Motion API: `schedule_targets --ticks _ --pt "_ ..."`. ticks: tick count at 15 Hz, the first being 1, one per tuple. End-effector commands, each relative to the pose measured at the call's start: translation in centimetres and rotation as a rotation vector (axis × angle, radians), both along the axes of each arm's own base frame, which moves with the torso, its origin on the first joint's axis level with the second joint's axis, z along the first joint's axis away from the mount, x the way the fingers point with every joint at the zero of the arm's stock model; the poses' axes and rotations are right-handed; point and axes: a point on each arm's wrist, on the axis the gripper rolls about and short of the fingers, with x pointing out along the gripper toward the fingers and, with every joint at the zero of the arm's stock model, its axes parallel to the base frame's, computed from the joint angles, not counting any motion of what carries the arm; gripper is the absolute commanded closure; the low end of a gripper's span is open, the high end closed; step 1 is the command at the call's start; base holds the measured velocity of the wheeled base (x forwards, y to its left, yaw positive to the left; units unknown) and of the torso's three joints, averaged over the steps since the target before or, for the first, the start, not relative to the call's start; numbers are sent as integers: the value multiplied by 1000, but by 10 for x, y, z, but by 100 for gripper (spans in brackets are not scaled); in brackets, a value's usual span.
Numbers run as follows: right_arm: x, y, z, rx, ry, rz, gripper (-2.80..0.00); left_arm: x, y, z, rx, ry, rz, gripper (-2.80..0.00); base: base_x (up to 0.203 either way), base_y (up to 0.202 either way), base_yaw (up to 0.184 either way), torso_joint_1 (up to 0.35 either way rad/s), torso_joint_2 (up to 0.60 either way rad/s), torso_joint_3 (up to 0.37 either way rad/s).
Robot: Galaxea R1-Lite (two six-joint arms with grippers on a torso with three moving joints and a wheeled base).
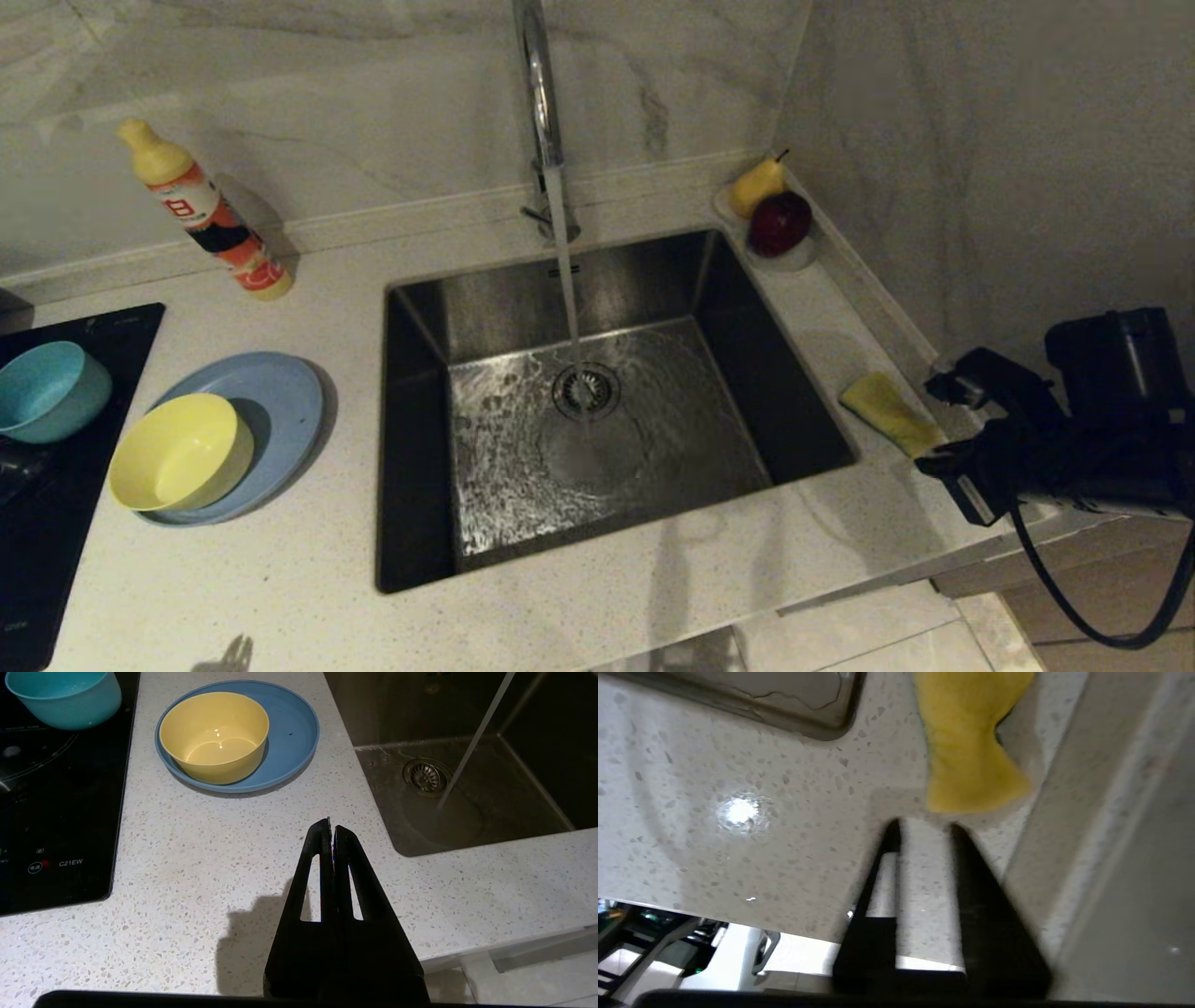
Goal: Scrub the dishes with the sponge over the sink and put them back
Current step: Pick up a bowl and the sponge
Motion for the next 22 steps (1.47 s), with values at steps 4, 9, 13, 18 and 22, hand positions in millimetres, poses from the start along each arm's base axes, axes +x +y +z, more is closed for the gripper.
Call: schedule_targets --ticks 4,9,13,18,22 --pt "6 0 0 -5 -26 5 -280 3 0 -11 0 40 0 0 0 0 0 0 0 0" --pt "25 2 -5 -5 -41 7 -280 3 0 -11 0 40 0 0 0 0 0 0 0 0" --pt "35 -4 -11 6 -24 -1 -280 3 0 -11 0 40 0 0 0 0 0 0 0 0" --pt "37 -4 -8 9 -33 1 -280 3 0 -11 0 40 0 0 0 0 0 0 0 0" --pt "35 -5 -8 9 -32 -1 0 3 0 -11 0 40 0 0 0 0 0 0 0 0"
